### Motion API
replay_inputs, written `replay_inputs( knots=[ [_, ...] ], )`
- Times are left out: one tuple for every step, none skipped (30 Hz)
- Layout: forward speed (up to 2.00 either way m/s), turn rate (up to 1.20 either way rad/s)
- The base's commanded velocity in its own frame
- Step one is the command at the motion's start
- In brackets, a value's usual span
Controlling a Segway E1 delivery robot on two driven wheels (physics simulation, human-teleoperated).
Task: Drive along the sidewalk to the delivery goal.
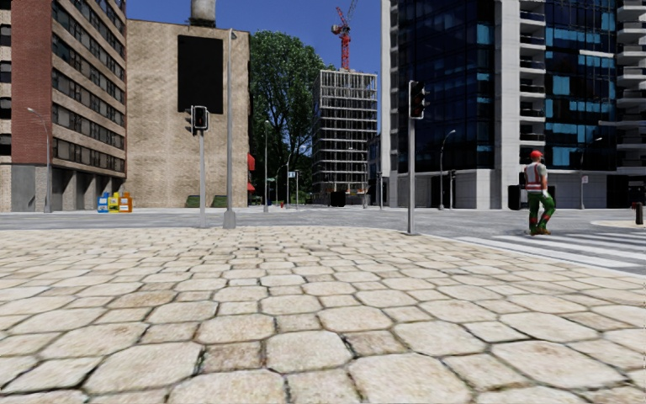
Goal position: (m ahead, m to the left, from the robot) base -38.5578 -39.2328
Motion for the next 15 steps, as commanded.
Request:
replay_inputs(
  knots=[
    [2.00,0.00],
    [2.00,0.00],
    [2.00,0.00],
    [2.00,0.00],
    [2.00,0.00],
    [2.00,0.00],
    [2.00,0.00],
    [2.00,0.00],
    [2.00,0.00],
    [2.00,0.00],
    [2.00,0.00],
    [2.00,0.00],
    [2.00,0.00],
    [2.00,0.00],
    [2.00,0.00]
  ],
)
